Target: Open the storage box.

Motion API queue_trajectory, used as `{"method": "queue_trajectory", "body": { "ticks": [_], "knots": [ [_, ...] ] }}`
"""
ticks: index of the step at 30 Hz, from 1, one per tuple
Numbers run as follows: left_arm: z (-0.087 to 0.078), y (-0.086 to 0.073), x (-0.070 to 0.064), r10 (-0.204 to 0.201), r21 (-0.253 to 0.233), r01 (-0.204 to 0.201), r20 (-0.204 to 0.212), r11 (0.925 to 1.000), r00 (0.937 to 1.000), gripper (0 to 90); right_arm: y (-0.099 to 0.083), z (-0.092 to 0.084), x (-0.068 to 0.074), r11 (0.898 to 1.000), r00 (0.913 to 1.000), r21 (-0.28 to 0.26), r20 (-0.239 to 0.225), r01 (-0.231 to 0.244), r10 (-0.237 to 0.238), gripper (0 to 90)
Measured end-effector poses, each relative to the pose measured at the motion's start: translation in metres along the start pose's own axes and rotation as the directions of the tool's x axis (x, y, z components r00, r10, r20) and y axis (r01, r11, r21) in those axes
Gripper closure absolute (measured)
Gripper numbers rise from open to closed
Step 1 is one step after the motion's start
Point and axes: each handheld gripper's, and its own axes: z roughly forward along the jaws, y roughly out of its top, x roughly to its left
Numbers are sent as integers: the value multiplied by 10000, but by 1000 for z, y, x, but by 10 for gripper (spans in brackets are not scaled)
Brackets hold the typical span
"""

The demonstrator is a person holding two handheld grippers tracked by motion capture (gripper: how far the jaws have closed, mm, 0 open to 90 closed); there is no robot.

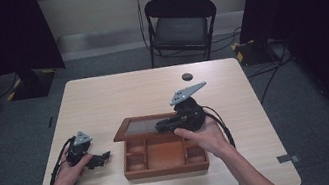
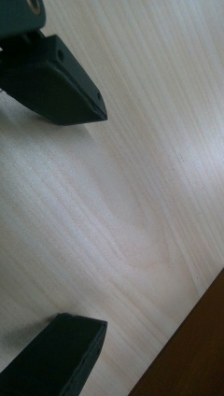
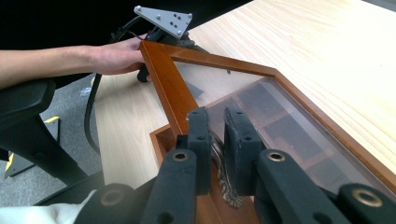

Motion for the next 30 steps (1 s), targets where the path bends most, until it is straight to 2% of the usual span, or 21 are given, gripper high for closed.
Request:
{"method": "queue_trajectory", "body": {
  "ticks": [9, 30],
  "knots": [
    [0, 0, 0, 45, 6, -45, -18, 10000, 10000, 17, 3, 2, -1, 10000, 10000, -38, -79, -25, 24, 820],
    [0, 0, 0, 40, 2, -40, -19, 10000, 10000, 17, 9, 0, -2, 10000, 9999, -72, 107, -16, 17, 821]
  ]
}}
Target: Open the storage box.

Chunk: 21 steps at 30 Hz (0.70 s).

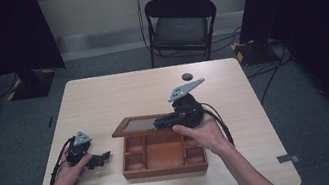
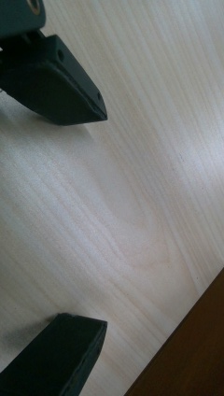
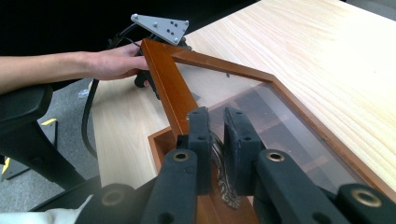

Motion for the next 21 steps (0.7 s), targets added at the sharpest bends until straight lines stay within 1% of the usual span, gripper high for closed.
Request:
{"method": "queue_trajectory", "body": {
  "ticks": [16, 21],
  "knots": [
    [0, 0, 0, 26, 1, -26, -20, 10000, 10000, 17, 8, -1, -2, 9998, 9996, -26, 206, 180, -180, 823],
    [0, 0, 0, 14, 4, -14, 6, 10000, 10000, 17, 9, -1, -3, 9999, 9998, -49, 156, 143, -142, 825]
  ]
}}
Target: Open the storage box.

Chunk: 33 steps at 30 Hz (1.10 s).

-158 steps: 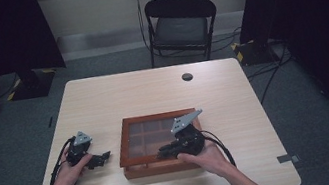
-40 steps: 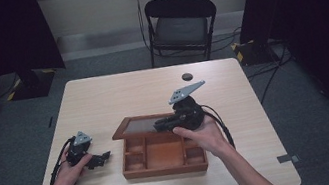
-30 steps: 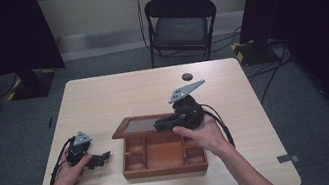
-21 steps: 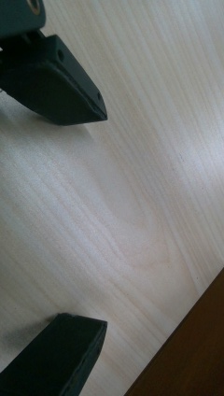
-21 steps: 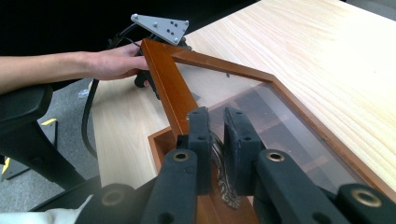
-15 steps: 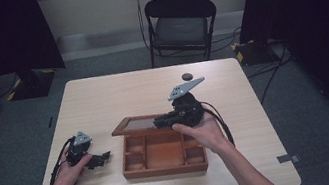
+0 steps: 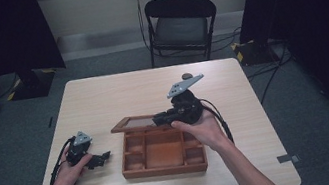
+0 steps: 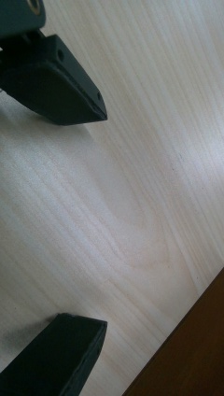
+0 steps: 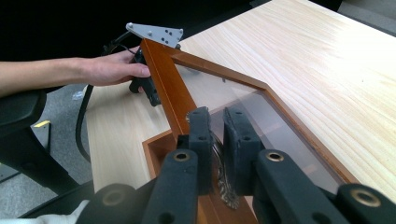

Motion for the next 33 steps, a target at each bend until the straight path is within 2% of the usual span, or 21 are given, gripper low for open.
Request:
{"method": "queue_trajectory", "body": {
  "ticks": [33],
  "knots": [
    [0, 0, 0, -2, 0, 2, -3, 10000, 10000, 17, 11, -1, -5, 9999, 9999, 41, 100, 126, -127, 831]
  ]
}}
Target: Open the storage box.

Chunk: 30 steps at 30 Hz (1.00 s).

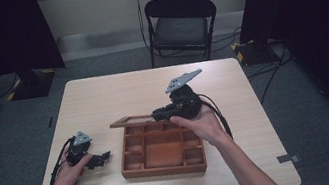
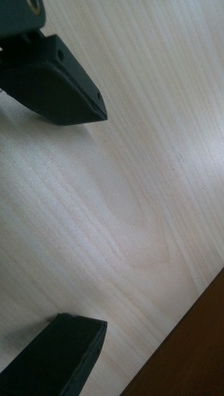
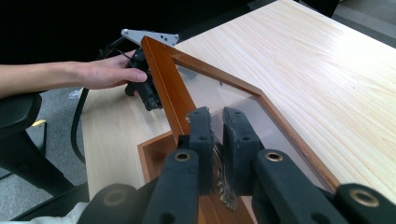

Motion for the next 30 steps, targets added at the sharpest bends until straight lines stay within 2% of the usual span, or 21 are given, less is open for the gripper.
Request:
{"method": "queue_trajectory", "body": {
  "ticks": [30],
  "knots": [
    [0, 0, 0, -1, 0, 1, 3, 10000, 10000, 17, 9, -2, -2, 9997, 9994, 32, 233, 245, -245, 845]
  ]
}}
